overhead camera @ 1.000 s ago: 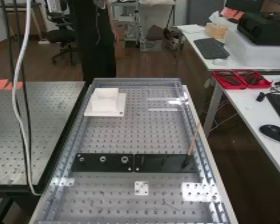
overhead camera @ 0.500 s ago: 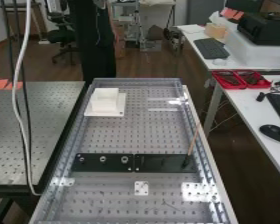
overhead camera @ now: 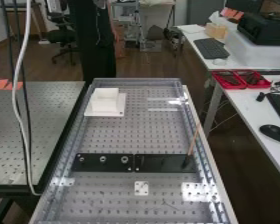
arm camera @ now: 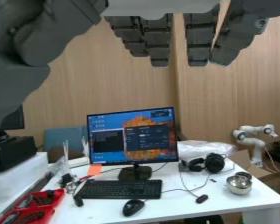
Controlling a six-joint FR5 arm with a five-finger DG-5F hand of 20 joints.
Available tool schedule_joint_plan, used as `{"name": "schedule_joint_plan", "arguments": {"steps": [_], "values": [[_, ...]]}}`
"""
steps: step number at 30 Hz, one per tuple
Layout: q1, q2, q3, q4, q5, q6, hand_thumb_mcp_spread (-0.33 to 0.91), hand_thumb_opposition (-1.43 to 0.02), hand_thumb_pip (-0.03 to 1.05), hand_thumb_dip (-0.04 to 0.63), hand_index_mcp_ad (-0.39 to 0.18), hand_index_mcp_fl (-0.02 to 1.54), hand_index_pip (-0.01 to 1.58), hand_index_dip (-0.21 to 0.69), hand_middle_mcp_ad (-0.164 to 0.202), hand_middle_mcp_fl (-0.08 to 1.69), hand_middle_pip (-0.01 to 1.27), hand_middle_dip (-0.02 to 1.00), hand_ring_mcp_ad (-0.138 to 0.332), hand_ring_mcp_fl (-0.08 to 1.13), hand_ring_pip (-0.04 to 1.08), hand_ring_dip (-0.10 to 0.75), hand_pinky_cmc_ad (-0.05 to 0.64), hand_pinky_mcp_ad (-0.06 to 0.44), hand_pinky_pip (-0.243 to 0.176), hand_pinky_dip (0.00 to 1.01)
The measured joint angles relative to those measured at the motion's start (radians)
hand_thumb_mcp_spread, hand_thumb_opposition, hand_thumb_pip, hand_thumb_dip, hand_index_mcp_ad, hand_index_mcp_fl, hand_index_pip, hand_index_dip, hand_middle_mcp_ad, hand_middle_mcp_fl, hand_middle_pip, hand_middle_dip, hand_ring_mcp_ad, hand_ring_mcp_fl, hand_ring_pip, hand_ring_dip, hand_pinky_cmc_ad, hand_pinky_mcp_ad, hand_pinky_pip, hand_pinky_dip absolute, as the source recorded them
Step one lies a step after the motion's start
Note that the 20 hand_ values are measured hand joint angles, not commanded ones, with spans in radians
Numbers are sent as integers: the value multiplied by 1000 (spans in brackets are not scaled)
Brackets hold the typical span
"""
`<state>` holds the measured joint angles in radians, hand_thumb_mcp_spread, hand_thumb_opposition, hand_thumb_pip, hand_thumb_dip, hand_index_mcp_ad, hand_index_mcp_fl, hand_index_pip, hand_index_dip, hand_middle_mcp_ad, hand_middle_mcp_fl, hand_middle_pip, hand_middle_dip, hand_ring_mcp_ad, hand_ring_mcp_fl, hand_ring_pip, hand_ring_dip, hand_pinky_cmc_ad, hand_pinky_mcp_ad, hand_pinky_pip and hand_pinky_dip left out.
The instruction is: Grab the drill bit and place it in the clear container
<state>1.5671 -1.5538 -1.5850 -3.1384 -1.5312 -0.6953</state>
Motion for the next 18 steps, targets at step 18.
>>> {"name": "schedule_joint_plan", "arguments": {"steps": [18], "values": [[-5, 6, -5, -1, 2, -2, 105, -709, 152, 7, 129, 23, 79, -51, 148, 21, 141, 73, 265, 79, 75, -21, 312, 250, -138, 202]]}}
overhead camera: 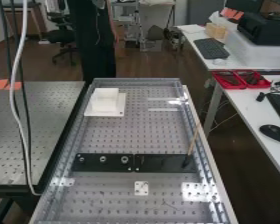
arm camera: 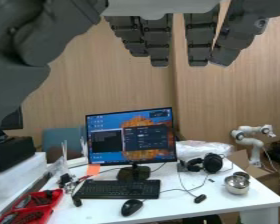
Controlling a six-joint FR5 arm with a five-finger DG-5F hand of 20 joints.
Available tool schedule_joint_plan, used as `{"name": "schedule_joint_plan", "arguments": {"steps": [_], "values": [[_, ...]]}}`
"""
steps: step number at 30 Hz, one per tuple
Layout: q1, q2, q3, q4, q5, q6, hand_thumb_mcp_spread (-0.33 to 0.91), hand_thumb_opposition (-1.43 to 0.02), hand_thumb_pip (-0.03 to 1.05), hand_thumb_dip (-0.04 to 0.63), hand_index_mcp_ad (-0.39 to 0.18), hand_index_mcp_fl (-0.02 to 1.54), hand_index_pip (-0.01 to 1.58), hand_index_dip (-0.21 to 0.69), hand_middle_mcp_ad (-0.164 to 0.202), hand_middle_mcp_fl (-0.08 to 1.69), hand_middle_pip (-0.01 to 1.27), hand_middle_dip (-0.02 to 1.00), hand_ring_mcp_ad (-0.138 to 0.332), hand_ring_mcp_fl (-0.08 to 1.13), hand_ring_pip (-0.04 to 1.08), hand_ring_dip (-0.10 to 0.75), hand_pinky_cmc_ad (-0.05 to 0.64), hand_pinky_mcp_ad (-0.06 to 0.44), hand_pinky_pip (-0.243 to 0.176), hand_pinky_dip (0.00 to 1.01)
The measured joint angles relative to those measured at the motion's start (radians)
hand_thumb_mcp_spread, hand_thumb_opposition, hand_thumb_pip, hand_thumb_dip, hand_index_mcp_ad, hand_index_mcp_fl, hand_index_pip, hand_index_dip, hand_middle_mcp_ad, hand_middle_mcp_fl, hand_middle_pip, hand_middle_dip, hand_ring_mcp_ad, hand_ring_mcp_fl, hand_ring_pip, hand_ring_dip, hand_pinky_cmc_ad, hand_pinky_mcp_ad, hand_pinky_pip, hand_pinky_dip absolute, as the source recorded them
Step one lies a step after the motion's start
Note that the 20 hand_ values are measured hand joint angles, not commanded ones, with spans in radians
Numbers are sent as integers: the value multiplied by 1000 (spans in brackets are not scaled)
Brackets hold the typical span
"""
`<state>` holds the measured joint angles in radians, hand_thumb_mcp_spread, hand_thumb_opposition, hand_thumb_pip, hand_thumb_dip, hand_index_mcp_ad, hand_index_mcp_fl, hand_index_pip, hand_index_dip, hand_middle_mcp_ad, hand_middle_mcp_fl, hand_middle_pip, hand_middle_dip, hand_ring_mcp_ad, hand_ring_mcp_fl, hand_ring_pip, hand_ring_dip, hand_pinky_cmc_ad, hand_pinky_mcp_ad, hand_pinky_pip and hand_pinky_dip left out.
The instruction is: Grab the drill bit and place it in the clear container
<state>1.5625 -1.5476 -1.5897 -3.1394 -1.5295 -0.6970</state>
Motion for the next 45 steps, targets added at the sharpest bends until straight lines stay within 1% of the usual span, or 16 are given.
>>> {"name": "schedule_joint_plan", "arguments": {"steps": [13, 16, 18, 29, 32, 36, 38, 40, 41, 42, 45], "values": [[3, 1, -1, 1, 13, -1, 105, -709, 152, 7, 129, 23, 79, -51, 148, 24, 141, 75, 271, 79, 79, -21, 312, 248, -138, 202], [3, 1, -2, 2, 13, 5, 105, -709, 152, 7, 129, 23, 79, -51, 152, 21, 141, 73, 269, 79, 79, -21, 312, 248, -138, 202], [2, 1, -3, 4, 11, 9, 105, -709, 152, 7, 129, 23, 79, -51, 148, 21, 141, 75, 276, 79, 79, -21, 312, 248, -138, 202], [-7, -4, -59, 49, 19, 53, 105, -709, 152, 7, 129, 23, 79, -51, 152, 21, 141, 73, 278, 79, 79, -19, 312, 248, -138, 202], [-10, -5, -81, 72, 25, 73, 105, -709, 154, 7, 129, 23, 79, -51, 152, 21, 141, 75, 278, 79, 79, -19, 312, 248, -138, 204], [-15, -8, -117, 117, 39, 113, 105, -709, 166, 7, 129, 23, 79, -51, 152, 21, 141, 75, 278, 79, 75, -19, 312, 248, -138, 208], [-16, -9, -129, 132, 47, 133, 138, -709, 164, 7, 129, 23, 79, -47, 152, 21, 141, 75, 278, 79, 79, -19, 312, 248, -138, 213], [-18, -12, -143, 152, 57, 169, 138, -709, 178, 7, 129, 23, 75, -40, 152, 21, 138, 75, 278, 79, 79, -19, 312, 248, -140, 222], [-19, -13, -147, 156, 58, 179, 138, -709, 209, 7, 129, 23, 77, -38, 152, 21, 138, 73, 278, 79, 79, -19, 312, 248, -140, 227], [-21, -15, -155, 166, 62, 204, 138, -709, 232, 7, 126, 23, 75, -30, 152, 21, 138, 75, 278, 75, 79, -19, 312, 248, -138, 227], [-28, -23, -179, 193, 73, 277, 154, -709, 232, 7, 119, 23, 75, 0, 152, 21, 140, 73, 278, 75, 79, -19, 312, 248, -138, 227]]}}
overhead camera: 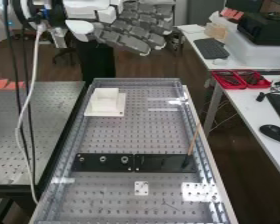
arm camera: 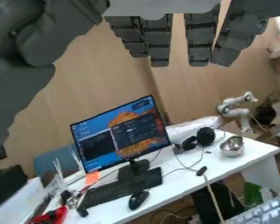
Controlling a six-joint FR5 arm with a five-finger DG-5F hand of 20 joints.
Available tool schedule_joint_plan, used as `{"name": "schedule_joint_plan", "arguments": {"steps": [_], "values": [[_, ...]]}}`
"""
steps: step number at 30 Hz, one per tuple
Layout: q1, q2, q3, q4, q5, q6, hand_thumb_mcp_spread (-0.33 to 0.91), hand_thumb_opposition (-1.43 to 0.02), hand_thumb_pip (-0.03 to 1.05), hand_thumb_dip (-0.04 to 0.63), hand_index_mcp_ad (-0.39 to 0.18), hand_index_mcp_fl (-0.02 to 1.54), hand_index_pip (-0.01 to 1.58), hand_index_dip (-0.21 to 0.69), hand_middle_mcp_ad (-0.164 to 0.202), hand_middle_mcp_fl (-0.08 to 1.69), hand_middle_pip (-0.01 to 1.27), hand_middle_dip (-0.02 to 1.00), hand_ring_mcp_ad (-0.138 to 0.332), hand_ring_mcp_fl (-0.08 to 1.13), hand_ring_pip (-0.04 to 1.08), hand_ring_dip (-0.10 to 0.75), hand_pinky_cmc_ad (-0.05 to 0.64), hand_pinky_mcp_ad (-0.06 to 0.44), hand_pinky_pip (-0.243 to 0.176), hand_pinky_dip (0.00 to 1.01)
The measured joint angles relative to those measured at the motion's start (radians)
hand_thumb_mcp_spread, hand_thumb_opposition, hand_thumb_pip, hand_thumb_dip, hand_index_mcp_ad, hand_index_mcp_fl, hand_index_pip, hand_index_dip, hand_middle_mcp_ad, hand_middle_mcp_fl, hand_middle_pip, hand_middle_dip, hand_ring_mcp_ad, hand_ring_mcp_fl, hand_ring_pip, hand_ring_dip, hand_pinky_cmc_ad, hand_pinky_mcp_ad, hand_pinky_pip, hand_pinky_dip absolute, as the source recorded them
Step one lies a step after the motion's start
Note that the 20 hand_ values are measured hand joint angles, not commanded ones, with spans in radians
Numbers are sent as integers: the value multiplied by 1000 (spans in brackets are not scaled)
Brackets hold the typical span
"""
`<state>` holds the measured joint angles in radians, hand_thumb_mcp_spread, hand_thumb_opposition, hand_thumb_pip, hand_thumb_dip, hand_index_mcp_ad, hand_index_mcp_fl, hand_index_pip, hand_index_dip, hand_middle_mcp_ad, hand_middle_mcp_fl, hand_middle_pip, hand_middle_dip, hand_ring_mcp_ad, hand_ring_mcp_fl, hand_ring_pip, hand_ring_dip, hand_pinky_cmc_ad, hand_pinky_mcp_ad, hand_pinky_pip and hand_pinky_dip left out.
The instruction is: Grab the drill bit and place it in the clear container
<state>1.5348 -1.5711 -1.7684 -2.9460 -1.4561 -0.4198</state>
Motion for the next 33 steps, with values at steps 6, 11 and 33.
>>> {"name": "schedule_joint_plan", "arguments": {"steps": [6, 11, 33], "values": [[-14, -20, -40, 42, 21, 97, 171, -705, 234, 7, 84, 23, 79, 47, 148, 21, 140, 75, 278, 63, 79, -19, 312, 250, -140, 258], [-29, -47, -61, 47, 40, 146, 204, -705, 269, 7, 56, 23, 79, 79, 150, 24, 140, 73, 279, 30, 79, -19, 312, 250, -140, 278], [-100, -140, -187, 313, 135, 202, 314, -705, 572, 190, -40, 119, 340, 307, 148, 16, 138, 208, 243, 14, 101, 138, 375, 278, -138, 295]]}}
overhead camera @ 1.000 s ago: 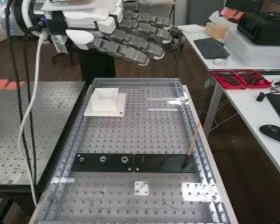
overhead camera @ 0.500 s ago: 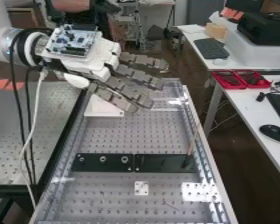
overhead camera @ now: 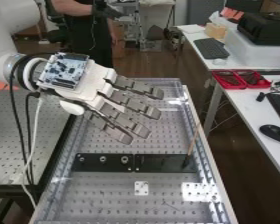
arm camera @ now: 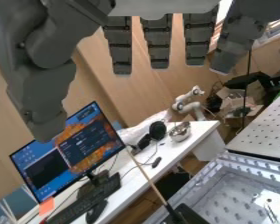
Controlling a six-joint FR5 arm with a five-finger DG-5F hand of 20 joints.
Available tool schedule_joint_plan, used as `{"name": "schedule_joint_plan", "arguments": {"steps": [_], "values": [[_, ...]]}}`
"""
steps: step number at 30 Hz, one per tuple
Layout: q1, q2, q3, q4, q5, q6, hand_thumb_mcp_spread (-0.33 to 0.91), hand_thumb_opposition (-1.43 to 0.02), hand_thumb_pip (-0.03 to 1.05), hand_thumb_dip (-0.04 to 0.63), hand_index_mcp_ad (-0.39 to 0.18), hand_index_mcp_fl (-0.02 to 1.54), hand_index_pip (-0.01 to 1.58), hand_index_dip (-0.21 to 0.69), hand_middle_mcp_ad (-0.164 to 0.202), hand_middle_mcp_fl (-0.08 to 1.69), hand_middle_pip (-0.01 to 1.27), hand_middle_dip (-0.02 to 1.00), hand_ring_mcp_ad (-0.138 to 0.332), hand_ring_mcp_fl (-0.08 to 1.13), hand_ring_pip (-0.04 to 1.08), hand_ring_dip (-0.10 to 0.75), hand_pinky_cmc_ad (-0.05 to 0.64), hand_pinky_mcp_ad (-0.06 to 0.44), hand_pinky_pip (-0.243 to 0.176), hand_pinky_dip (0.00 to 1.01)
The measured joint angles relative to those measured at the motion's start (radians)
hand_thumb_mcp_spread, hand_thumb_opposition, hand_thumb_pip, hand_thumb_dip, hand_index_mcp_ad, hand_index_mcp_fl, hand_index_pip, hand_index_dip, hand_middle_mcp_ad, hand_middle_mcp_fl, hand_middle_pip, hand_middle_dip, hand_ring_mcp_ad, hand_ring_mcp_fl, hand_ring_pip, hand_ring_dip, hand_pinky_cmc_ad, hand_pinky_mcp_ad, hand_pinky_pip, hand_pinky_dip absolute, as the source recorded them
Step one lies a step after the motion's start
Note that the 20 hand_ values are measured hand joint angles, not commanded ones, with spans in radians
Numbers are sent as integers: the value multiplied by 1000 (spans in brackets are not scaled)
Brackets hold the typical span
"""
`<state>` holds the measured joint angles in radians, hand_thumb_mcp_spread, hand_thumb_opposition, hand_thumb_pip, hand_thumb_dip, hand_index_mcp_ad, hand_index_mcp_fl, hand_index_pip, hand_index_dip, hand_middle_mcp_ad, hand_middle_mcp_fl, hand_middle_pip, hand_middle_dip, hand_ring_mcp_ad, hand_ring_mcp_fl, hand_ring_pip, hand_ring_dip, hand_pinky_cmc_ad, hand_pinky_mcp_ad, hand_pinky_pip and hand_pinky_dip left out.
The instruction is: Grab the drill bit and place it in the clear container
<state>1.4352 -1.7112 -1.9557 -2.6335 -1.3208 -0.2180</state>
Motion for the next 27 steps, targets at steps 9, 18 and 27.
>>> {"name": "schedule_joint_plan", "arguments": {"steps": [9, 18, 27], "values": [[-53, -61, -21, 98, -27, 9, 360, -757, 614, 244, -63, 202, 764, 309, 138, 52, 138, 222, 227, 14, 101, 140, 375, 283, -122, 281], [-111, -139, 25, 108, -104, -3, 363, -775, 611, 267, -84, 236, 768, 307, 138, 86, 129, 239, 225, 14, 101, 155, 375, 281, -105, 239], [-98, -229, 118, 61, -54, -24, 393, -771, 597, 271, -82, 138, 871, 311, 127, 77, 129, 239, 213, 14, 103, 155, 375, 279, -91, 194]]}}
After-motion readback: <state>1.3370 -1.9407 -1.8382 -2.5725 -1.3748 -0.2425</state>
